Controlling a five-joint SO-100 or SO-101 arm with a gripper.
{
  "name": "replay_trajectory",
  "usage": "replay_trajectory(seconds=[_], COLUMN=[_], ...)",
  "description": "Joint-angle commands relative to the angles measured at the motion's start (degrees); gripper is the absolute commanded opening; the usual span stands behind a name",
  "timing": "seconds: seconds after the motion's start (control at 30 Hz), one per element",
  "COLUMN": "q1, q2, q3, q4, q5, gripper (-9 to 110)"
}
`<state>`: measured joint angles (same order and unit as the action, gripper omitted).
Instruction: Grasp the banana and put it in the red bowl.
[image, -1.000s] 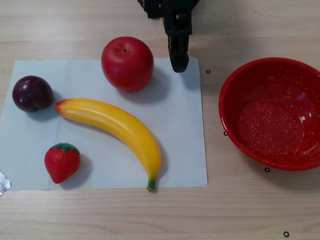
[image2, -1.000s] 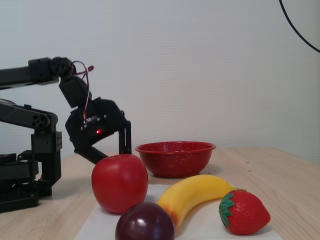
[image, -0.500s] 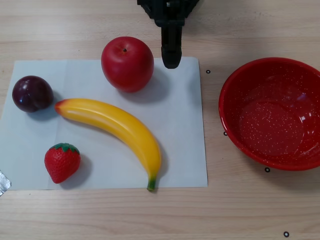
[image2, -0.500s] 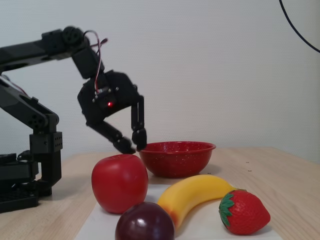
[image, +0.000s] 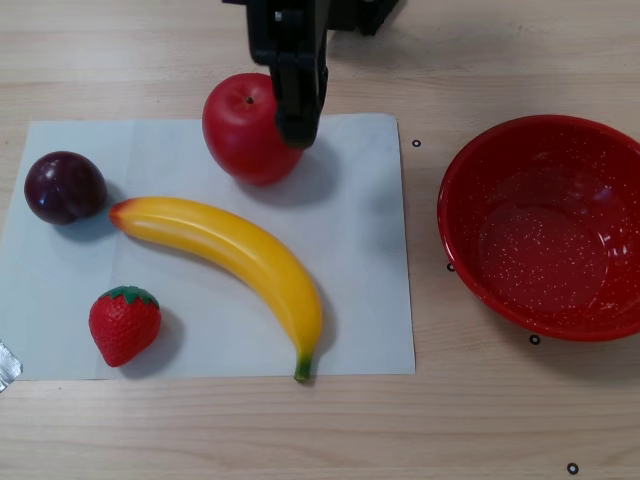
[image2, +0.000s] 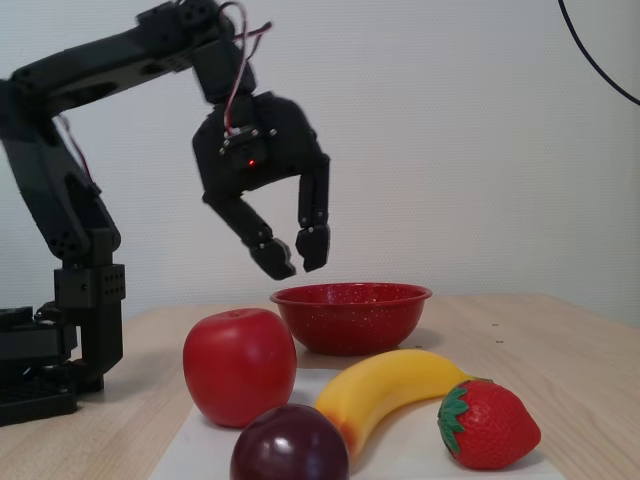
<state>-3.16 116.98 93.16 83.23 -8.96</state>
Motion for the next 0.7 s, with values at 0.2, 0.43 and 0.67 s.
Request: replay_trajectory(seconds=[0.2,0.43,0.67], q1=[-3.3,-4.8,-5.4], q2=[-12.8,-23.5,-31.6], q3=[-21.8,-33.2,-41.7], q4=[5.5,8.1,10.3], q5=[-2.7,-3.5,-4.2], gripper=[6,8,13])
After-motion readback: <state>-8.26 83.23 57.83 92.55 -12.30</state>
